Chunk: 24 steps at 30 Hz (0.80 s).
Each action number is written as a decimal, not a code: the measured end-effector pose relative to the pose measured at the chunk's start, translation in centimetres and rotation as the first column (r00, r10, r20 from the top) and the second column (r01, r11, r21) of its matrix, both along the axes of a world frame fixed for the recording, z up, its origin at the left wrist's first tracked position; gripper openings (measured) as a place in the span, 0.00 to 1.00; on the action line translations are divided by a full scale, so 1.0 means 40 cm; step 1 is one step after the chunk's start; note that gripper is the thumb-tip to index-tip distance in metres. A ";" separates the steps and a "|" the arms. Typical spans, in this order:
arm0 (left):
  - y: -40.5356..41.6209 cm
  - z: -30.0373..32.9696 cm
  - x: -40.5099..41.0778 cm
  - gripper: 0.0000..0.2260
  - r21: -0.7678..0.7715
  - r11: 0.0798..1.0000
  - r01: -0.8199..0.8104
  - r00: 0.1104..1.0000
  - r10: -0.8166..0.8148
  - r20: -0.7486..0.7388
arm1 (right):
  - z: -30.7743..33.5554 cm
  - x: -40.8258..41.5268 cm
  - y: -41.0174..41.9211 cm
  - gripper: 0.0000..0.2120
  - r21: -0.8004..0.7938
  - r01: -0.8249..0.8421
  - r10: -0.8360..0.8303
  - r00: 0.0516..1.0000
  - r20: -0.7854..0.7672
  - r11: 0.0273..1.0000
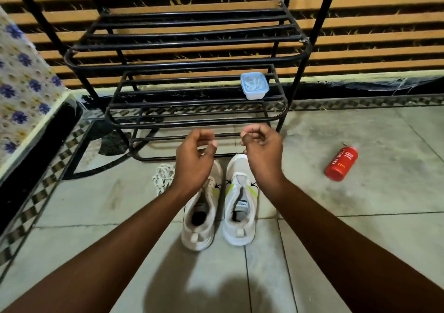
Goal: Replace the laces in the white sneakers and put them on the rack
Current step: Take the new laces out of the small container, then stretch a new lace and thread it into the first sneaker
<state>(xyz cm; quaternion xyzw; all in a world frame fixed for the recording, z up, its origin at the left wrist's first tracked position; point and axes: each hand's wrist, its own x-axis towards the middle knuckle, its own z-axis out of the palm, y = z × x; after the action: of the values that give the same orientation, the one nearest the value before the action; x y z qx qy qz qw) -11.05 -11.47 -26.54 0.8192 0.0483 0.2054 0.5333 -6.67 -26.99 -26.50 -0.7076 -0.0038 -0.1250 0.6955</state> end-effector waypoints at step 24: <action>0.337 -0.360 -0.218 0.13 0.352 0.934 -0.064 0.874 0.223 -0.432 | -0.204 -0.148 0.226 0.10 -0.478 -0.488 0.463 0.868 -0.180 0.730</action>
<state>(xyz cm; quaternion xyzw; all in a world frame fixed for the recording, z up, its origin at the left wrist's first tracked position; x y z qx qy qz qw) -19.78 2.02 -40.95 0.9152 0.2016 0.0475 0.3456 -12.58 -17.95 -34.67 -0.8432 -0.2005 0.0798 0.4923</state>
